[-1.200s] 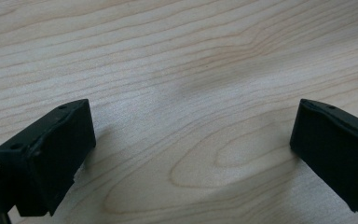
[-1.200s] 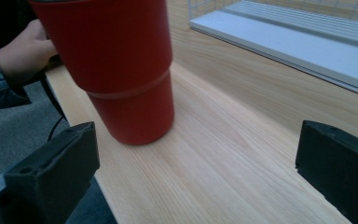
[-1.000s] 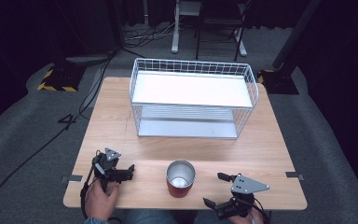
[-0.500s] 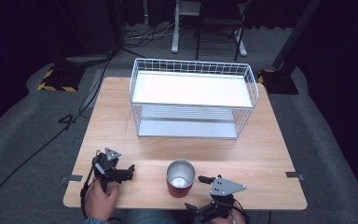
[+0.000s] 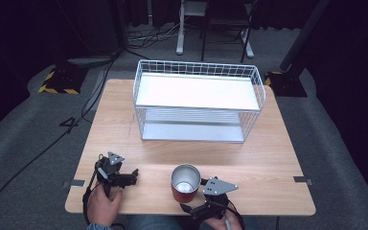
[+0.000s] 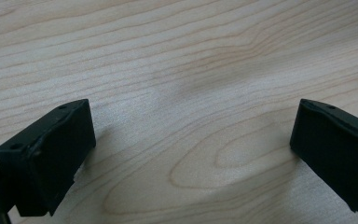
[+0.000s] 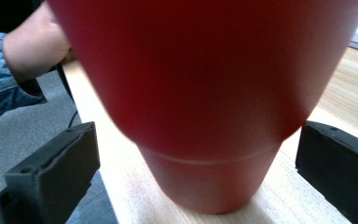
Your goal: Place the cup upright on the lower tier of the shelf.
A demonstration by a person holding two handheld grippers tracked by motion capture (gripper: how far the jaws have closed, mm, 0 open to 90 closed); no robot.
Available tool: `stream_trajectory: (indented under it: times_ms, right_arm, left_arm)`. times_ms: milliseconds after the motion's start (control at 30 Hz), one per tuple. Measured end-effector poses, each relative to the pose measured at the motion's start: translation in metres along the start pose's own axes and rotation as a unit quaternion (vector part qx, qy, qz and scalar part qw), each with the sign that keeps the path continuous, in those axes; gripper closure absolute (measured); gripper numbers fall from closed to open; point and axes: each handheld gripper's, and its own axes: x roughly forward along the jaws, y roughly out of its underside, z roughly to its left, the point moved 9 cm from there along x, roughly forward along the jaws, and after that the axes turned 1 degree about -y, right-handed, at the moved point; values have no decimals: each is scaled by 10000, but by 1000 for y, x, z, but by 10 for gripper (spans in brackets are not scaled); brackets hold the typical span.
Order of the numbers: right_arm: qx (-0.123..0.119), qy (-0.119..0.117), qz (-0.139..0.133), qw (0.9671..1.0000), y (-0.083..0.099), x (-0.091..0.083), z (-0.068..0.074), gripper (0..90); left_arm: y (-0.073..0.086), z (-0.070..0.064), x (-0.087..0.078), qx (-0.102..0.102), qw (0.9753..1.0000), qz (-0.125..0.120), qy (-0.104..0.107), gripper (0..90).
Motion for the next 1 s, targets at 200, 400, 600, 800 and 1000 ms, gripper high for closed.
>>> stream_trajectory:
  times_ms: [200, 400, 600, 800, 1000]
  right_arm:
    - [17, 76, 69, 9999, 1, 9, -3, 1]
    - [48, 159, -27, 9999, -3, 15, -3, 10]
    - [141, 144, -21, 9998, -3, 19, -2, 13]
    - [115, 218, -18, 9997, -3, 19, -2, 81]
    - [94, 361, -39, 9993, -3, 20, -3, 152]
  left_arm:
    - [0, 0, 0, 16, 10000, 3, 2, 2]
    - [0, 0, 0, 16, 10000, 2, 2, 2]
    - [0, 0, 0, 17, 10000, 4, 3, 2]
    - [0, 0, 0, 16, 10000, 4, 3, 2]
    - [0, 0, 0, 18, 10000, 3, 2, 2]
